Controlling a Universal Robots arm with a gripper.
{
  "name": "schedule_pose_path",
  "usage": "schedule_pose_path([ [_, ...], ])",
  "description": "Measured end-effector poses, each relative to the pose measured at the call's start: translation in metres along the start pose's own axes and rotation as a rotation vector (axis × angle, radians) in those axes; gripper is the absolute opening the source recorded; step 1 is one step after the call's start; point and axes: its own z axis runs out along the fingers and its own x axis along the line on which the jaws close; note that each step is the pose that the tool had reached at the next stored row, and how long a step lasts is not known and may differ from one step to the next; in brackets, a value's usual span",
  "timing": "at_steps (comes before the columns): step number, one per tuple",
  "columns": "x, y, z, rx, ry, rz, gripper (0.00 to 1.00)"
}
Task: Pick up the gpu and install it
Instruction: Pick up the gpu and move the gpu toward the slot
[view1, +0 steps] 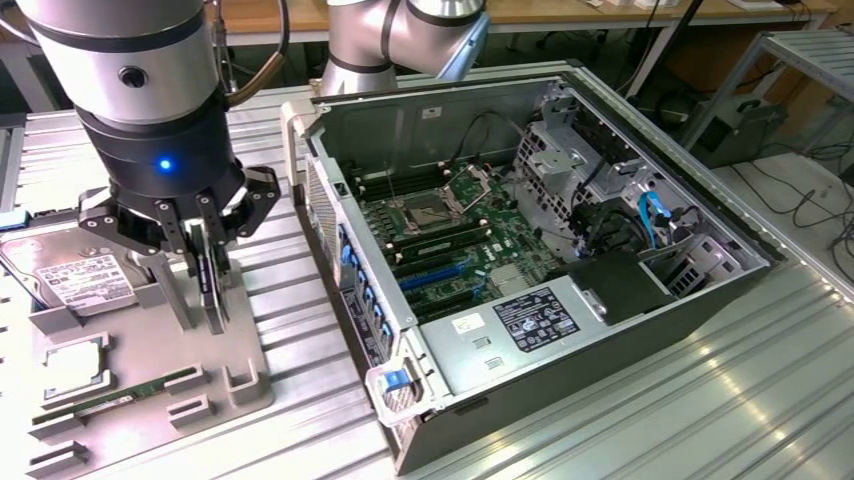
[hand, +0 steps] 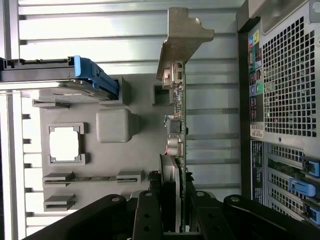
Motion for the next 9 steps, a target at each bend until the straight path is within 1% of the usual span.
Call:
schedule_pose_path([
  [4,0.0000,0.0003,-0.0058,0.0006,-0.0001,0.000,0.28],
  [9,0.0001,0.0006,-0.0105,0.0006,-0.0002,0.000,0.28],
])
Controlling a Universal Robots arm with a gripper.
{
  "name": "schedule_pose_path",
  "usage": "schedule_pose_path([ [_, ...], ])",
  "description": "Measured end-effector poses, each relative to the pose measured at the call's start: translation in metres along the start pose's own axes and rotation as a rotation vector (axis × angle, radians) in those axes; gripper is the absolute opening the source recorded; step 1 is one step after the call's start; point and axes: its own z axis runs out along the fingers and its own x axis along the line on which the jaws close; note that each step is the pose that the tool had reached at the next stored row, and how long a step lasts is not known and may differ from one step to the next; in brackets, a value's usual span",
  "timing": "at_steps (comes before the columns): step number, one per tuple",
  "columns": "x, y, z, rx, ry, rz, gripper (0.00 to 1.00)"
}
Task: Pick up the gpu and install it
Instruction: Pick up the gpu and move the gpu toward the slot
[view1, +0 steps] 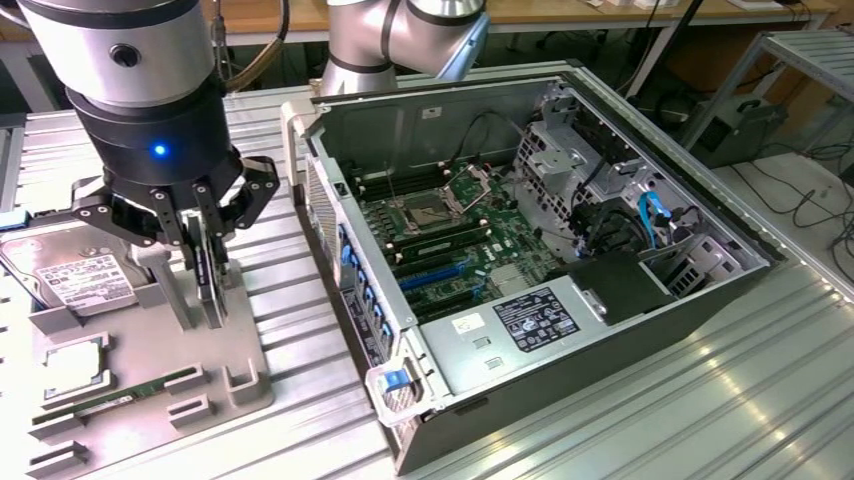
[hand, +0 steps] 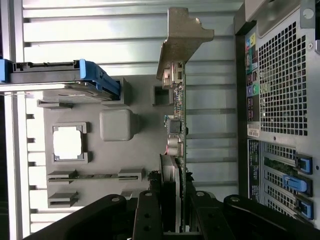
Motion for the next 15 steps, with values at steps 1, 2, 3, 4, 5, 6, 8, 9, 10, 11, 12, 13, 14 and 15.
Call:
schedule_pose_path([
  [1,0.000,0.0000,-0.0008,0.0000,0.0000,0.000,0.28],
  [2,0.000,0.0001,-0.0015,0.0000,0.0000,0.000,0.28],
  [3,0.000,0.0001,-0.0022,0.0000,0.0001,0.000,0.28],
  [4,0.000,0.0002,-0.0028,0.0000,0.0000,0.000,0.28],
  [5,0.000,0.0002,-0.0035,-0.0001,-0.0001,0.000,0.28],
  [6,0.000,0.0002,-0.0041,-0.0001,0.0000,0.000,0.28],
  [8,0.000,0.0002,-0.0052,0.0000,0.0000,0.000,0.28],
  [9,0.000,0.0003,-0.0060,0.0001,0.0001,0.000,0.28],
  [10,0.000,0.0003,-0.0068,0.0001,0.0001,0.000,0.28],
  [11,0.000,0.0003,-0.0074,0.0001,0.0001,0.000,0.28],
  [12,0.000,0.0004,-0.0080,0.0000,0.0001,0.000,0.28],
  [13,0.000,0.0004,-0.0087,0.0000,0.0001,0.000,0.28],
  [14,0.000,0.0004,-0.0095,0.0000,0.0000,0.000,0.28],
  [15,0.000,0.0005,-0.0112,0.0001,0.0001,0.000,0.28],
])
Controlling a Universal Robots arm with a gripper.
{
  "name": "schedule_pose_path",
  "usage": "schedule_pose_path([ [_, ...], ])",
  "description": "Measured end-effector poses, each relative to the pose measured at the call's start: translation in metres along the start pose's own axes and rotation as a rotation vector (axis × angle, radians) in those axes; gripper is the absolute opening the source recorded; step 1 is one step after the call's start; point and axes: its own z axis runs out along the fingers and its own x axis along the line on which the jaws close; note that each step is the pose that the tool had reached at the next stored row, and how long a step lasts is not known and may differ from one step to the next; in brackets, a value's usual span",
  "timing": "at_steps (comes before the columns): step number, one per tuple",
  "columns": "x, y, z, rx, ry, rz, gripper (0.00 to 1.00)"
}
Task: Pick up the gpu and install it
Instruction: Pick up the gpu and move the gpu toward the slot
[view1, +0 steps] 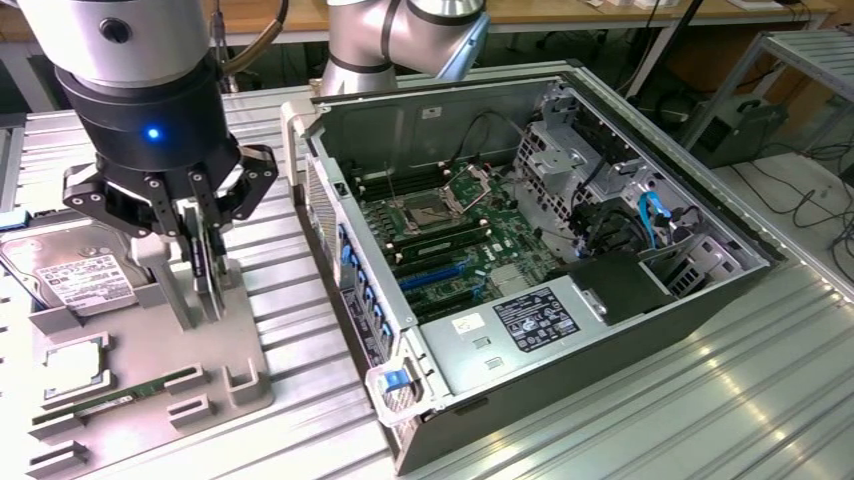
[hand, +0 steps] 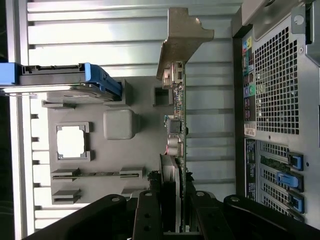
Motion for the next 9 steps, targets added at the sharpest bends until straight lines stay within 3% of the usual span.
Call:
schedule_pose_path([
  [9,0.0001,0.0006,-0.0099,-0.0001,-0.0001,0.000,0.28],
])
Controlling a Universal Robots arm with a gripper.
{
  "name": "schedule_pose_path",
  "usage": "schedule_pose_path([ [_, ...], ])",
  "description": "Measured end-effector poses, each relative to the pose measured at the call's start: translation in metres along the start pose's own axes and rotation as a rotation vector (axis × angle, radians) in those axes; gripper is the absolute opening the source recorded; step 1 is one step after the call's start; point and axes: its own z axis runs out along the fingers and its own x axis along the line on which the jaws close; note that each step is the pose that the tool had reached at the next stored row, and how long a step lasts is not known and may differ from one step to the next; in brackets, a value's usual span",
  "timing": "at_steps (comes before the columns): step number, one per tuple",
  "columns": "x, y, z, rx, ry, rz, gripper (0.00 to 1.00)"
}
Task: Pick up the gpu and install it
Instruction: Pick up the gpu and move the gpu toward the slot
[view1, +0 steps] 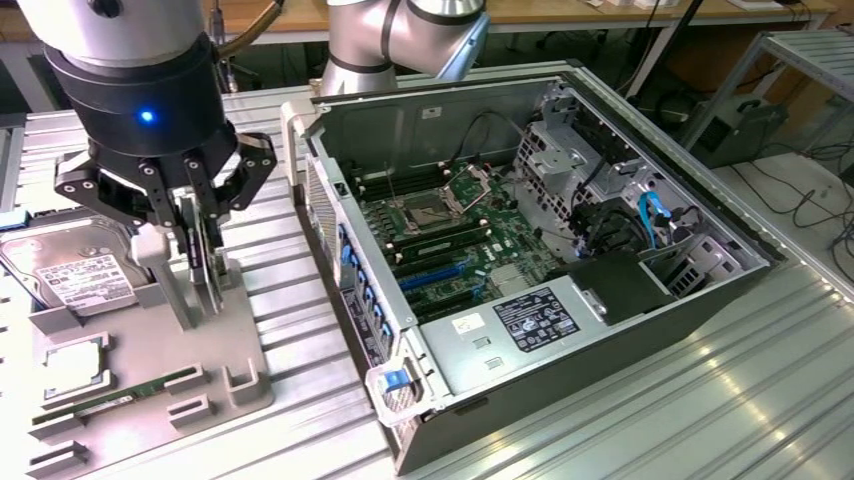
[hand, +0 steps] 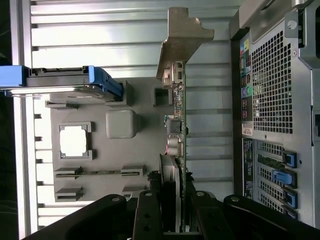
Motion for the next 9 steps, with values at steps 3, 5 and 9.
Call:
schedule_pose_path([
  [3,0.000,0.0002,-0.0042,0.0001,0.0001,0.000,0.28],
  [5,0.000,0.0004,-0.0070,0.0001,0.0001,0.000,0.28],
  [9,0.000,0.0008,-0.0139,0.0000,0.0001,0.000,0.28],
])
